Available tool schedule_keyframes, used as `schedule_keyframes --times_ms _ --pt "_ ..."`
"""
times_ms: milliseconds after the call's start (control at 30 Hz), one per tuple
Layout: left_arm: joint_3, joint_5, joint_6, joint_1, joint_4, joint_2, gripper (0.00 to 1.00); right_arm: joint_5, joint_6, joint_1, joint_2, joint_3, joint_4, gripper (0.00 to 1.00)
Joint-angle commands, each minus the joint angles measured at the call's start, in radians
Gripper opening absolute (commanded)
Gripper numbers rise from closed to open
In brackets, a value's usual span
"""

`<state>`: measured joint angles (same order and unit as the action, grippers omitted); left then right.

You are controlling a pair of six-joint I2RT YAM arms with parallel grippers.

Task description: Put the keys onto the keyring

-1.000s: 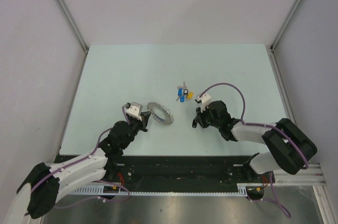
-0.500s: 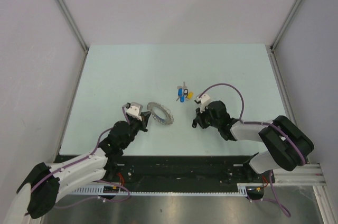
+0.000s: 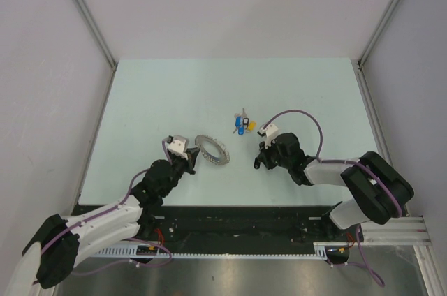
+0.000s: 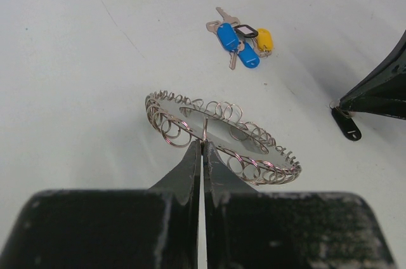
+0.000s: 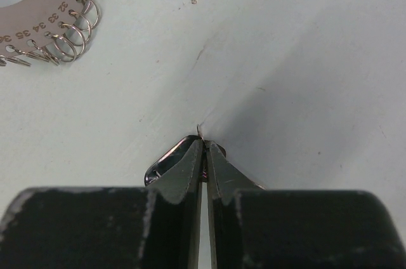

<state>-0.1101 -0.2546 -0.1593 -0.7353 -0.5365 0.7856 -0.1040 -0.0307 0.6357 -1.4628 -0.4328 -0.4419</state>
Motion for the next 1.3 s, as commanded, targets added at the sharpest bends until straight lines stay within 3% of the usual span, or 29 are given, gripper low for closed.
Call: schedule_keyframes --times_ms 0,100,200,433,567,833,1100,1267 --pt "-0.003 0.0 -0.025 -0.001 -0.059 0.004 0.01 -0.01 0.006 -0.005 -0.01 0.002 -0.047 0.08" --pt "-0.005 0.002 -0.025 -0.001 -0.059 0.003 0.01 -0.013 0.008 -0.005 -0.013 0.0 -0.049 0.08" --pt "-0.003 0.002 -0.025 -0.001 -0.057 0.003 0.01 -0.014 0.009 -0.005 -0.014 0.0 -0.049 0.0" --pt "0.001 0.024 -0.008 -0.001 -0.074 -0.003 0.0 -0.019 0.018 -0.005 0.05 -0.006 -0.008 0.0" --pt "0.004 0.066 0.012 -0.001 -0.094 -0.023 0.0 -0.013 0.026 -0.005 0.137 -0.023 0.086 0.0" --pt "0.036 0.181 0.021 -0.001 -0.281 0.012 0.0 -0.072 0.063 -0.005 0.329 -0.136 0.31 0.0" --pt "-0.066 0.395 0.02 -0.001 -0.465 0.205 0.0 -0.152 0.15 -0.005 0.418 -0.34 0.583 0.0" --pt "-0.255 0.598 0.092 -0.001 -0.335 0.311 0.01 -0.152 0.184 -0.005 0.443 -0.466 0.742 0.0"
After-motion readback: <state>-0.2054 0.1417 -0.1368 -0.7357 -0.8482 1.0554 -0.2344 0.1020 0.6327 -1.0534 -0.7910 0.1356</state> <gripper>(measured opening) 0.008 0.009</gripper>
